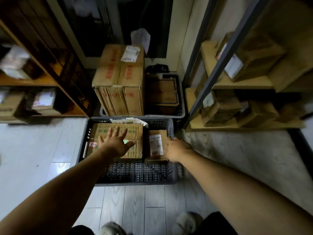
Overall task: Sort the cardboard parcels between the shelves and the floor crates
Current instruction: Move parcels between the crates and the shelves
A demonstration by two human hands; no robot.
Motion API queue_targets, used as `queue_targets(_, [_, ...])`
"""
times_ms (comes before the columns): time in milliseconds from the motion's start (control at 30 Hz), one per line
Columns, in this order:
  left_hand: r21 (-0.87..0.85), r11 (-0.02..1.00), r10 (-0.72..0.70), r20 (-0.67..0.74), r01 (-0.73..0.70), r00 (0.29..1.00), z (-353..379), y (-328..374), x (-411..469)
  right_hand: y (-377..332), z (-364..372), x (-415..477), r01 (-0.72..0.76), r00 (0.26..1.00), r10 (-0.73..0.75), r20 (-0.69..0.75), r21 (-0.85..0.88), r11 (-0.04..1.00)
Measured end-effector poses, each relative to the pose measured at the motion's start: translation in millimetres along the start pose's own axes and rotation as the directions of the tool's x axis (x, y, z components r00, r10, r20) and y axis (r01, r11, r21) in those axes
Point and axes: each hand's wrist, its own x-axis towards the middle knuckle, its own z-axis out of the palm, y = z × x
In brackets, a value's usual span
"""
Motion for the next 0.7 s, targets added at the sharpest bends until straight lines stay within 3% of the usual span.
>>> queue_targets(433, [-0.08, 0.996, -0.048, -0.06, 0.043, 0.997, -183.9, 53.6, -214.2, 16.8, -181.0, -218.4, -0.021, 0.999, 0.027, -0.046, 0.121, 0.992])
queue_targets(700, [-0.135, 0.988, 0.055, -0.171, -0.079, 0.984, -255.0, 88.5, -286.6, 28.9, -240.4, -308.0, -0.032, 0.979, 0.091, -0.18, 0.307, 0.951])
